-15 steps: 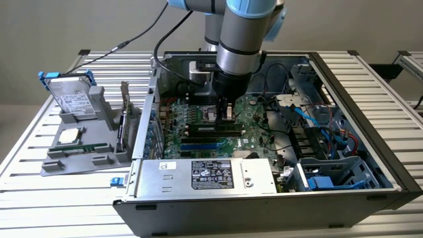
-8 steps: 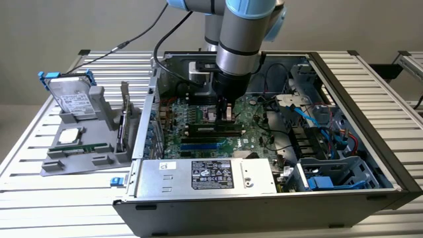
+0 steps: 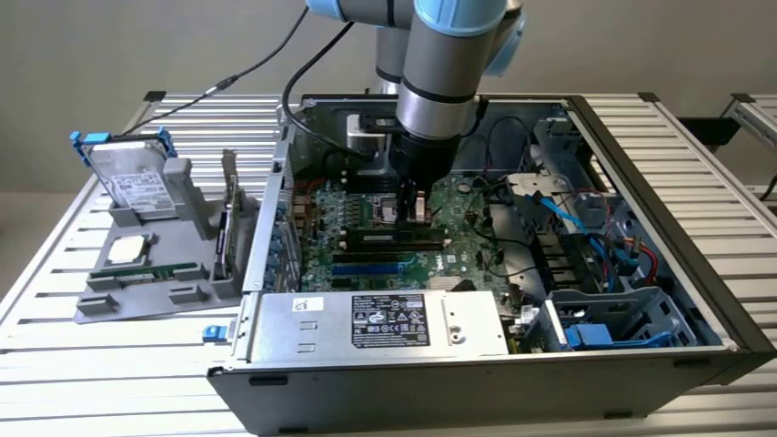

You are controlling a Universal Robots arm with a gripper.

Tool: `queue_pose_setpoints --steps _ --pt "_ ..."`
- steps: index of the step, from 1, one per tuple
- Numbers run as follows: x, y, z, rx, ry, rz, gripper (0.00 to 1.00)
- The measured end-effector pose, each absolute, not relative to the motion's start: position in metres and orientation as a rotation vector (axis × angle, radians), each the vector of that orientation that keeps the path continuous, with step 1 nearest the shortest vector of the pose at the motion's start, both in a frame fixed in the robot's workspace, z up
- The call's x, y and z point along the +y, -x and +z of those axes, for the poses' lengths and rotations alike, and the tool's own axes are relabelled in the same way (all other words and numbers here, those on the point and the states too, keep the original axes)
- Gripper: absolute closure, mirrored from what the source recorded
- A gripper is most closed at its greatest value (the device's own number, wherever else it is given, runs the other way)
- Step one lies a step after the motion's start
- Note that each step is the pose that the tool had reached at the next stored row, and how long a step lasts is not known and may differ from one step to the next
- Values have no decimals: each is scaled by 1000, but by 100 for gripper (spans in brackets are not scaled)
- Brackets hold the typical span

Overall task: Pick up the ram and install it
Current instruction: 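Insert the ram into the slot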

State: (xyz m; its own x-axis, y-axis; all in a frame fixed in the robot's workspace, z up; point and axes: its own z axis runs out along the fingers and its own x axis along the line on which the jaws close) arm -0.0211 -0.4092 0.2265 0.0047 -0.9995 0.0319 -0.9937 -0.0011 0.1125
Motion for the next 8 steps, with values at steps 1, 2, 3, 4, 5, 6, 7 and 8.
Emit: queue_pose_setpoints --steps 1,2,3,4,5,6,7,8 --pt "-409 21 226 -2145 -2151 -87 86" --pt "-409 21 226 -2145 -2151 -87 86" --pt "-409 21 226 -2145 -2151 -87 86" --pt "-409 21 226 -2145 -2151 -87 86" --pt "-409 21 226 -2145 -2151 -87 86" --pt "-409 22 226 -2145 -2151 -87 86" --pt "-409 22 226 -2145 -2151 -87 86" --pt "-409 22 226 -2145 -2151 -87 86"
